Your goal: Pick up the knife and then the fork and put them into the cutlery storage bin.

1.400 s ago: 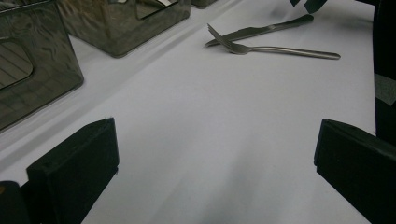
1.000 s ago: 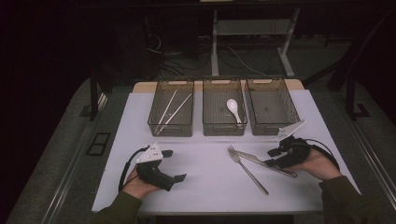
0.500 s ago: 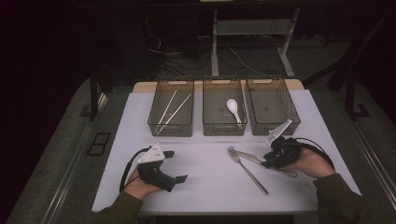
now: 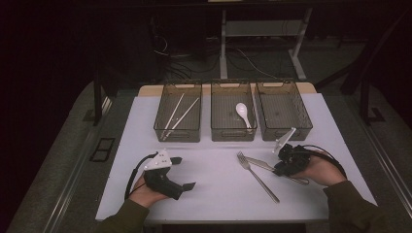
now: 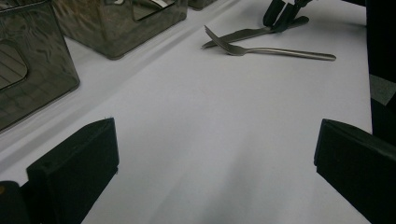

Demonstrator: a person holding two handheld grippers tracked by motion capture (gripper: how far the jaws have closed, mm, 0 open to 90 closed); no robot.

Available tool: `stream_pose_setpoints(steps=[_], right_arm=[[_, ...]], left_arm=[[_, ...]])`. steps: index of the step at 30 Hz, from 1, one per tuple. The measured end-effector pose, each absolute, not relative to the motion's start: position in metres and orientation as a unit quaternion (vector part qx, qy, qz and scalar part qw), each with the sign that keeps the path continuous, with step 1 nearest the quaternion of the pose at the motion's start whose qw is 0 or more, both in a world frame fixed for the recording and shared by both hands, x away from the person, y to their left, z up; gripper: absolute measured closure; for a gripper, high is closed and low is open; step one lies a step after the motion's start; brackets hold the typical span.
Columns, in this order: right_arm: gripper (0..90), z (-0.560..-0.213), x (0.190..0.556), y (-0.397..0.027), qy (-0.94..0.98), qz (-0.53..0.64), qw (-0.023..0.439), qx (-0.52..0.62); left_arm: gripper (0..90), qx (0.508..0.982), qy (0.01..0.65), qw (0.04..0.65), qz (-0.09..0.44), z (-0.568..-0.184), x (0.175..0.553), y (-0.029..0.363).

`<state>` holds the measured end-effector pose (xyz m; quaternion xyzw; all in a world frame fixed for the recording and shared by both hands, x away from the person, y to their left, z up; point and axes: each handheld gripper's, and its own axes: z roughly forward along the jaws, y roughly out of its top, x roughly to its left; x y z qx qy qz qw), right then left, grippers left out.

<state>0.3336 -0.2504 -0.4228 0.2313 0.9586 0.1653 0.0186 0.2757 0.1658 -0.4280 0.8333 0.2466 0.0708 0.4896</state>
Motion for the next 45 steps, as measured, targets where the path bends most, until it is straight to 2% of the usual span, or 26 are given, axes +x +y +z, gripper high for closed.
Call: stream_pose_setpoints(steps=[11, 24, 45], right_arm=[[76.6, -0.422, 0.332, -0.240, 0.967, 0.127, 0.040, 0.219], [79.8, -0.420, 0.335, -0.229, 0.964, 0.091, 0.026, 0.247], [80.0, -0.398, 0.332, -0.257, 0.941, 0.173, 0.036, 0.289]], left_arm=[[0.0, 0.835, 0.245, 0.488, 0.070, -0.429, 0.276, 0.164], [0.0, 0.834, 0.245, 0.489, 0.070, -0.429, 0.275, 0.165], [0.0, 0.833, 0.246, 0.491, 0.069, -0.428, 0.275, 0.165]])
